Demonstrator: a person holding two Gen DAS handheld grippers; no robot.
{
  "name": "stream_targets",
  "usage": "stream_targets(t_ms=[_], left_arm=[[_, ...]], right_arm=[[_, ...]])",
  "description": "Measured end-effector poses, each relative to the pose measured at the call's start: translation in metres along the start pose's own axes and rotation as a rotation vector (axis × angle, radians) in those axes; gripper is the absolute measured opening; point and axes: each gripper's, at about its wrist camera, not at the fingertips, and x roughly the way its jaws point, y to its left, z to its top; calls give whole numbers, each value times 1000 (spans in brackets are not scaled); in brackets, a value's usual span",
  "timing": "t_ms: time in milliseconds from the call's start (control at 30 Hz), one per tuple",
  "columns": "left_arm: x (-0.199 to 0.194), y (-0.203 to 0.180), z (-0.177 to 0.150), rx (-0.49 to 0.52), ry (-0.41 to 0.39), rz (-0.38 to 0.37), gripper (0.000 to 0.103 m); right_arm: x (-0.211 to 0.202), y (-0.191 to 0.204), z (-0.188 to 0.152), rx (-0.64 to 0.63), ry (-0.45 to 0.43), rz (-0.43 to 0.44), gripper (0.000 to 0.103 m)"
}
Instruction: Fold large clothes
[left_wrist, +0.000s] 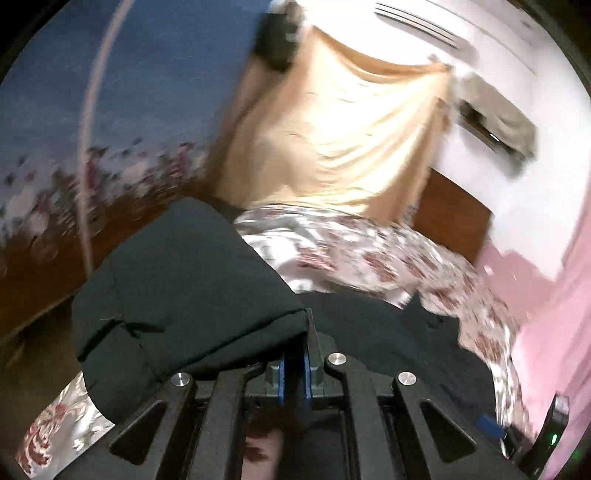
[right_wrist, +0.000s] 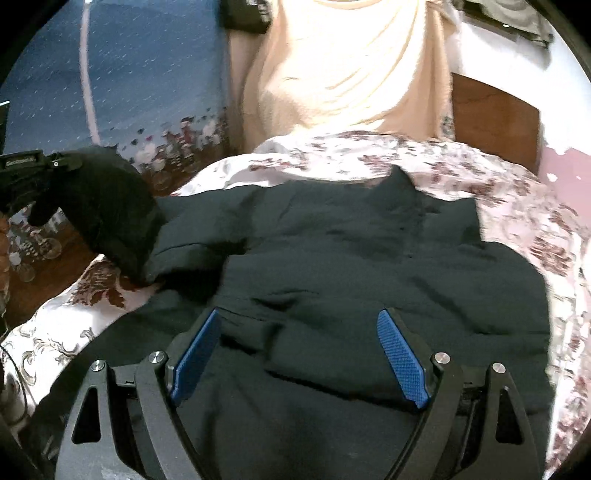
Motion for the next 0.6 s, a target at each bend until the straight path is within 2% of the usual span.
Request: stream_targets(t_ms=[133, 300, 467, 600], left_arm=[[2, -52, -11, 128, 28, -85, 7], [10, -119, -42, 275, 91, -205, 7], [24, -165, -78, 361, 171, -279, 7], [37, -185, -105, 404, 249, -317, 7]], right_arm=[[-20, -42, -12, 52, 1, -56, 83], [-37, -98, -36, 143, 3, -112, 83], [-42, -142, -56, 256, 6, -134, 83], [-37, -165, -73, 317, 13, -139, 83]])
